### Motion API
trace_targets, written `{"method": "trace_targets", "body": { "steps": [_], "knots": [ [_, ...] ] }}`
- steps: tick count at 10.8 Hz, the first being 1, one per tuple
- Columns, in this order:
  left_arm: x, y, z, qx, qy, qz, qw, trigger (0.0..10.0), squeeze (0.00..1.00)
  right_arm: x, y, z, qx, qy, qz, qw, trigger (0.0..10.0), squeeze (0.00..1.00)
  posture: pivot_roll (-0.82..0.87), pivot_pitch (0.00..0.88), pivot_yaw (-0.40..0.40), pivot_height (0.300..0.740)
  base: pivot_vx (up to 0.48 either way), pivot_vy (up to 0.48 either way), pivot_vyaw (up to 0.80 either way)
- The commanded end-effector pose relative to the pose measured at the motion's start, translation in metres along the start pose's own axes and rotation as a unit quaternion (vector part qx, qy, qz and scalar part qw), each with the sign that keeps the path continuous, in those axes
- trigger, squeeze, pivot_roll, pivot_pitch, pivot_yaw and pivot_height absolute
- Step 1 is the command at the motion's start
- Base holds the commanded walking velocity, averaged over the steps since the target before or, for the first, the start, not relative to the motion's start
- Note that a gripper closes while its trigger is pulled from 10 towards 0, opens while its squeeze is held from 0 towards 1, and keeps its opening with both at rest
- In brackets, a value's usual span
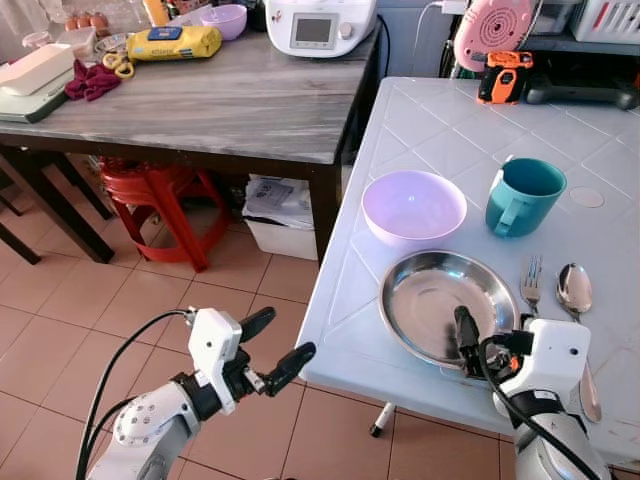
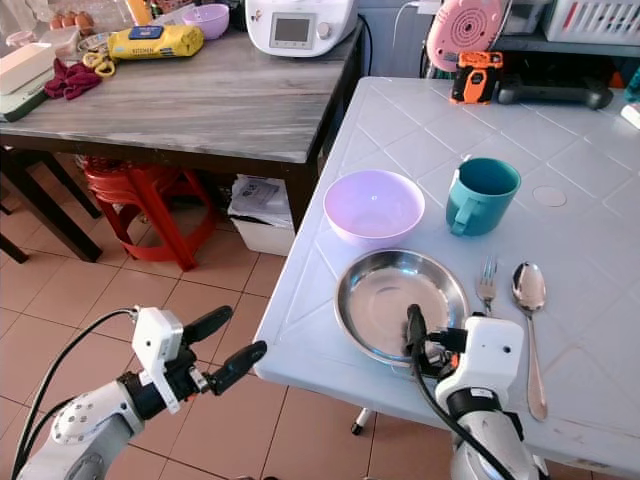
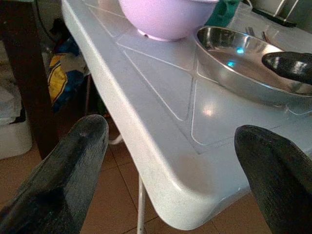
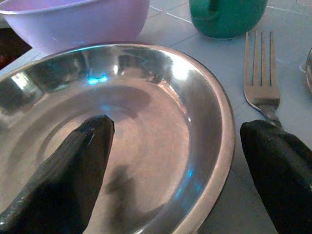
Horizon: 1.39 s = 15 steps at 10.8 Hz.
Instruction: Setting the table
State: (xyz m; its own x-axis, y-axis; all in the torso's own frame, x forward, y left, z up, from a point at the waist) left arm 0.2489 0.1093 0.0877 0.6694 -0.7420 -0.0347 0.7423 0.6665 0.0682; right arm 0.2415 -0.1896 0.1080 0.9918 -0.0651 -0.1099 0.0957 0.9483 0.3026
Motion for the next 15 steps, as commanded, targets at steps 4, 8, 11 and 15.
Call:
{"method": "trace_targets", "body": {
  "steps": [4, 8, 11, 15],
  "knots": [
    [0.005, 0.000, -0.001, 0.035, -0.006, -0.029, 0.999, 10.0, 0.00, 0.002, -0.002, -0.016, 0.038, 0.034, 0.003, 0.999, 1.4, 0.00, -0.10, 0.130, 0.090, 0.740, 0.000, 0.000, 0.00],
    [0.018, 0.002, 0.023, 0.062, -0.026, -0.033, 0.997, 10.0, 0.00, 0.010, -0.002, -0.008, 0.039, 0.022, 0.005, 0.999, 0.0, 0.00, -0.11, 0.129, 0.095, 0.740, 0.000, 0.000, 0.00],
    [0.020, 0.002, 0.033, 0.072, -0.030, -0.035, 0.996, 10.0, 0.00, 0.014, 0.000, -0.006, 0.062, 0.020, 0.002, 0.998, 0.0, 0.00, -0.10, 0.128, 0.092, 0.740, 0.000, 0.000, 0.00],
    [0.019, 0.004, 0.035, 0.074, -0.027, -0.034, 0.996, 10.0, 0.00, 0.014, 0.005, -0.015, 0.095, 0.053, 0.016, 0.994, 0.0, 0.00, -0.10, 0.125, 0.089, 0.740, 0.000, 0.000, 0.00]
  ]
}}
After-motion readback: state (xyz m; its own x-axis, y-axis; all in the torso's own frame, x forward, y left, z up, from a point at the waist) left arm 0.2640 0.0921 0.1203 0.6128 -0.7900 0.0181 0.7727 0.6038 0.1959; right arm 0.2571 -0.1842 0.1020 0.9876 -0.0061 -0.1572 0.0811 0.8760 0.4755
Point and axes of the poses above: a point about 5 cm out from each wrist's last joint towards the gripper, its own x axis pointing out of the wrist towards the gripper, its own z axis along the axis of the wrist's last joint, y = z × x, the point moved 4 cm from there along x, pointing out of the wrist towards the gripper, and after that the axes turned 14 degrees about x, right-handed, at the moved point
